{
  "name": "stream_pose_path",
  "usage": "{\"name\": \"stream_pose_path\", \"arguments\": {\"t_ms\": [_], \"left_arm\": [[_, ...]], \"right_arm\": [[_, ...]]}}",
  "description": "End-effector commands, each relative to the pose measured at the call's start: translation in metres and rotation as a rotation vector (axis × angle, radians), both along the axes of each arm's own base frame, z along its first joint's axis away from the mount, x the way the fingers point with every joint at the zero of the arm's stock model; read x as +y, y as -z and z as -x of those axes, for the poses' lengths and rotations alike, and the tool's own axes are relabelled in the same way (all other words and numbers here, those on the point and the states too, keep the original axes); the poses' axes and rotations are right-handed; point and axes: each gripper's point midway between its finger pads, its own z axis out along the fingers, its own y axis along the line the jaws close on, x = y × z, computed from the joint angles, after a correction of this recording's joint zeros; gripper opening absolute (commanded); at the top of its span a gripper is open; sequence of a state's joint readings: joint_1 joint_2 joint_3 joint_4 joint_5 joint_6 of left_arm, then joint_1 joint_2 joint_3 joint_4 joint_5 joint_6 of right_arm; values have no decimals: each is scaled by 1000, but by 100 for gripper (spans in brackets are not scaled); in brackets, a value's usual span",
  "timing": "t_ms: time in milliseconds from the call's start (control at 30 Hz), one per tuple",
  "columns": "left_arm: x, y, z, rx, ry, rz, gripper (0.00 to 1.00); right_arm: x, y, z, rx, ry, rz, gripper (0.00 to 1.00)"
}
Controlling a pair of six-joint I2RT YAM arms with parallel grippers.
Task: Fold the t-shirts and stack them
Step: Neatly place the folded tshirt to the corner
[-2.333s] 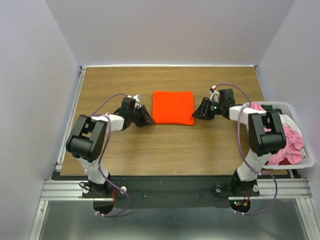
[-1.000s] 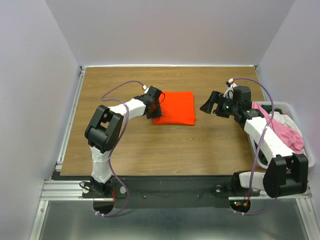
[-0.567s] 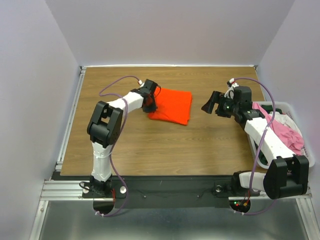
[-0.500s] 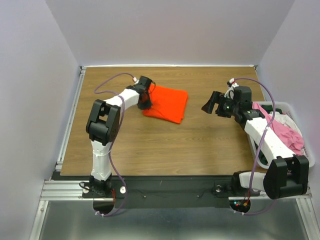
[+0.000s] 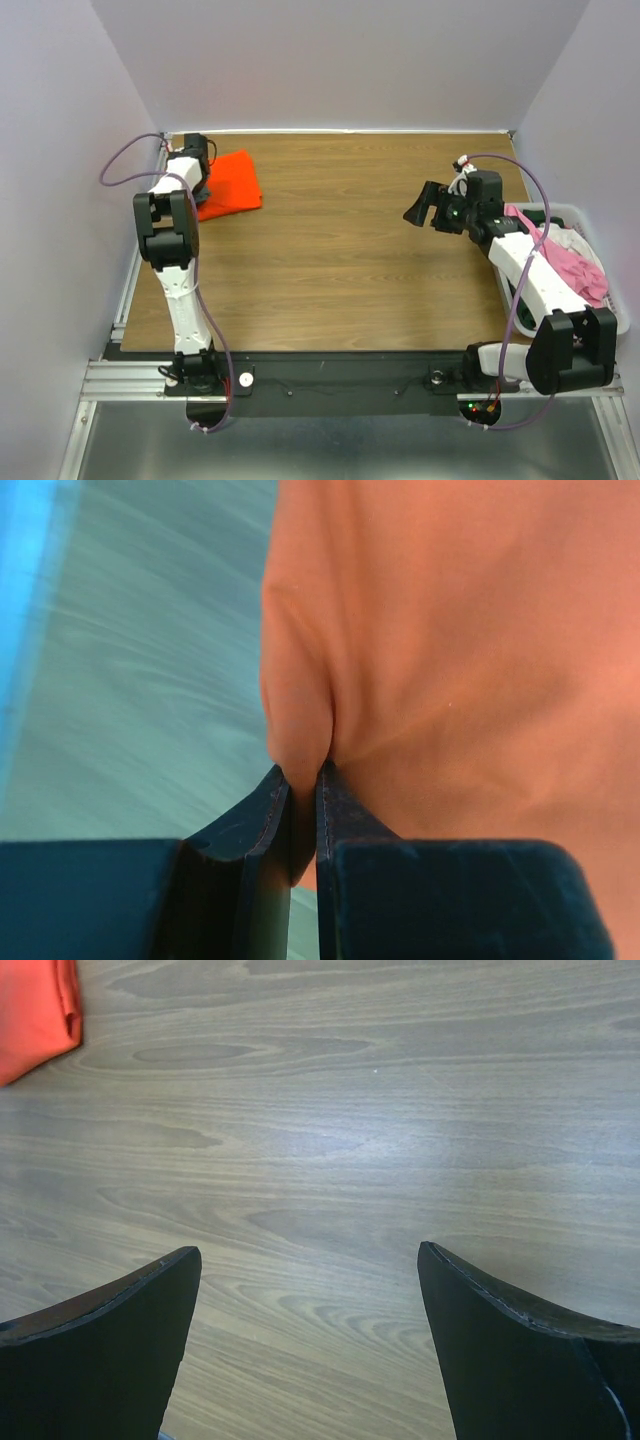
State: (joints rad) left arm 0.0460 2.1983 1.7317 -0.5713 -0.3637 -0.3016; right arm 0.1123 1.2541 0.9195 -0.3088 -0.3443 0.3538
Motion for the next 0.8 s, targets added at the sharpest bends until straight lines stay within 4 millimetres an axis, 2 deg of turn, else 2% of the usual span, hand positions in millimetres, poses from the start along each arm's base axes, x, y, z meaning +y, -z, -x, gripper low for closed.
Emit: {"name": "stream_pose_path", "arguments": {"t_ms": [0, 100, 367, 400, 433, 467, 500, 567, 633, 667, 767], "left_arm": [[51, 4, 26, 185, -36, -189, 4], [83, -5, 18, 193, -92, -284, 5], [127, -29, 4, 168, -191, -437, 12], [131, -26, 4, 177, -198, -455, 15], [141, -34, 4, 169, -227, -490, 16], [144, -31, 4, 175, -238, -496, 21], [148, -38, 0, 154, -253, -496, 23], [148, -42, -2, 133, -262, -472, 29], [145, -54, -5, 89, -262, -446, 40], [141, -57, -7, 70, -252, -418, 50], [130, -89, -4, 1, -238, -381, 60]], "right_arm": [[1, -25, -12, -67, -11, 5, 95], [1, -28, -13, -71, -14, 8, 95], [4, -34, -13, -57, -27, -7, 95], [4, -36, -14, -60, -24, -9, 95], [5, -38, -14, -61, -26, -11, 95], [6, -39, -15, -59, -30, -13, 95], [6, -40, -15, -58, -34, -16, 95], [7, -42, -15, -54, -37, -19, 95], [7, -43, -15, -50, -37, -22, 95], [7, -43, -15, -49, -37, -24, 95], [8, -42, -13, -42, -37, -28, 95]]}}
